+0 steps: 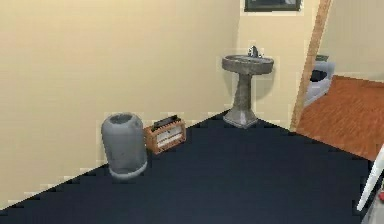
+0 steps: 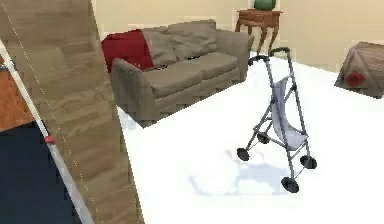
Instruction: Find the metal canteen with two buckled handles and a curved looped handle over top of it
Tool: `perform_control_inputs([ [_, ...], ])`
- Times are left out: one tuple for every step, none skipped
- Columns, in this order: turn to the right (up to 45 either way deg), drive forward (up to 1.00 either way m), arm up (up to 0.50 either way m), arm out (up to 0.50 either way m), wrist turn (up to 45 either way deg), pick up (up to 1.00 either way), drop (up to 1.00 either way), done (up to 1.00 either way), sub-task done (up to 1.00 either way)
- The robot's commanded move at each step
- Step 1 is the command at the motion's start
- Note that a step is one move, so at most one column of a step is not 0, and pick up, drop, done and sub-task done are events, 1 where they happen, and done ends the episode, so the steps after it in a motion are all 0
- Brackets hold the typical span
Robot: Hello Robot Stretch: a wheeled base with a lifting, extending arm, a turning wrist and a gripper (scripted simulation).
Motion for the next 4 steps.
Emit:
perform_control_inputs([
  [0.0,0.45,0.00,0.00,0.0,0.00,0.00,0.00,0.00],
  [36.0,0.00,0.00,0.00,0.0,0.00,0.00,0.00,0.00],
  [3.0,0.00,0.00,0.00,0.0,0.00,0.00,0.00,0.00],
  [0.0,1.00,0.00,0.00,0.0,0.00,0.00,0.00,0.00],
])
